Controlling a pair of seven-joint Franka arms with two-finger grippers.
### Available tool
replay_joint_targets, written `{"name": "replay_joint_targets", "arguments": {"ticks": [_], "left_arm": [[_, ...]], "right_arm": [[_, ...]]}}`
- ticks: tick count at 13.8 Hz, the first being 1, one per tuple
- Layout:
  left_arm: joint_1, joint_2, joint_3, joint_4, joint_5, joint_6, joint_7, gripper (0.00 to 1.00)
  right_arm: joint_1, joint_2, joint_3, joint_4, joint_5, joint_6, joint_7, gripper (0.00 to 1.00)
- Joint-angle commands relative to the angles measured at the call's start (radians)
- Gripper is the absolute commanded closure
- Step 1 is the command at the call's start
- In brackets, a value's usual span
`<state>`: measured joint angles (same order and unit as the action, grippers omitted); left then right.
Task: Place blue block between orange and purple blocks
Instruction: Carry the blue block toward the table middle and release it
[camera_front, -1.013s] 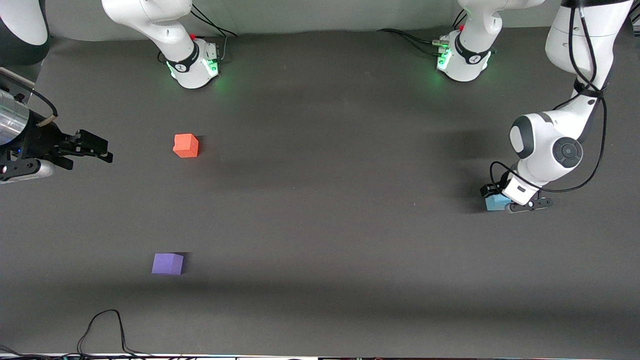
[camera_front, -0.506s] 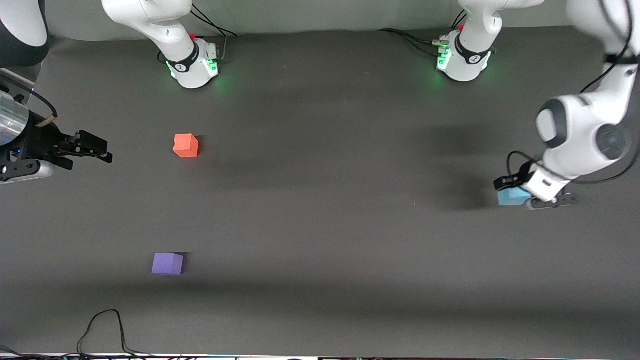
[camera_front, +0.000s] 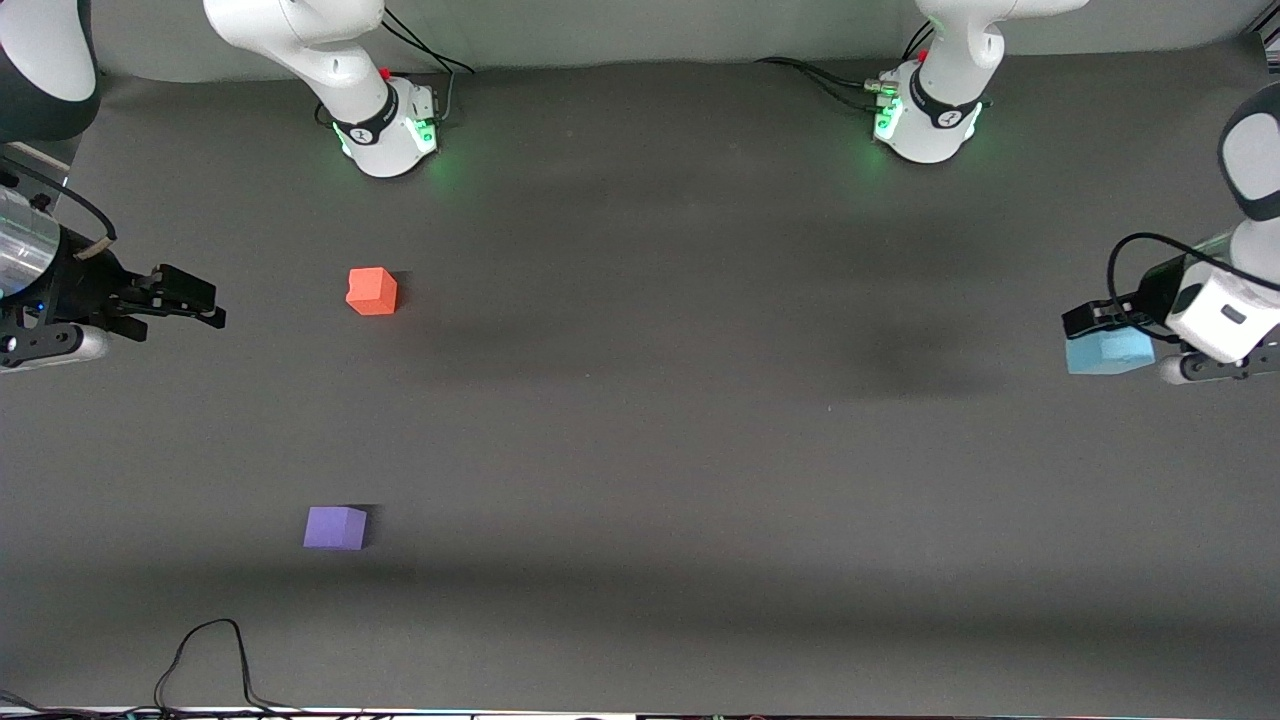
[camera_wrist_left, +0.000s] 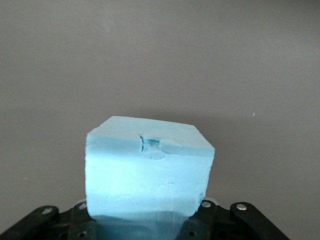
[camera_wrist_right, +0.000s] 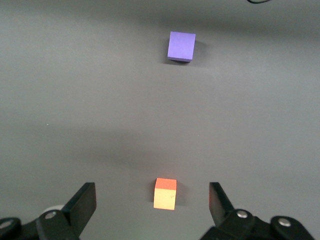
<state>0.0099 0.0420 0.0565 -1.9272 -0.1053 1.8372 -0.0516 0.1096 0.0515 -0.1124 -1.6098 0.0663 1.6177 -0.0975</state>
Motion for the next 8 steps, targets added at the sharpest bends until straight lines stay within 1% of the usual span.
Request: {"name": "replay_joint_targets", "arguments": {"ticks": [1, 2, 3, 5, 7, 8], "left_arm": [[-0.105, 0.039, -0.058, 0.039, 0.001, 0.013, -0.219, 0.88], [-0.158, 0.064, -0.091, 0.069, 0.004, 0.017, -0.353, 0.88], [-0.215, 0.093, -0.119, 0.111, 0.033, 0.016, -0.479, 0.88], [-0.353, 0.204, -0.158, 0.257, 0.065, 0.004, -0.713, 0.88], [-0.489, 0.335, -0.159, 0.412, 0.068, 0.007, -0.874, 0.88], [-0.551, 0.396, -0.159, 0.469, 0.068, 0.016, -0.945, 0.88]], "right_arm": [[0.002, -0.001, -0.015, 0.002, 0.004, -0.024, 0.013, 0.00], [0.001, 0.002, -0.015, 0.004, 0.004, -0.022, 0.010, 0.00], [0.001, 0.004, -0.015, 0.001, 0.004, -0.021, 0.009, 0.00], [0.005, 0.010, -0.015, 0.001, 0.003, -0.022, 0.013, 0.00], [0.010, 0.011, -0.013, -0.001, 0.001, -0.022, 0.018, 0.00], [0.009, 0.011, -0.013, -0.001, 0.001, -0.021, 0.016, 0.00]]}}
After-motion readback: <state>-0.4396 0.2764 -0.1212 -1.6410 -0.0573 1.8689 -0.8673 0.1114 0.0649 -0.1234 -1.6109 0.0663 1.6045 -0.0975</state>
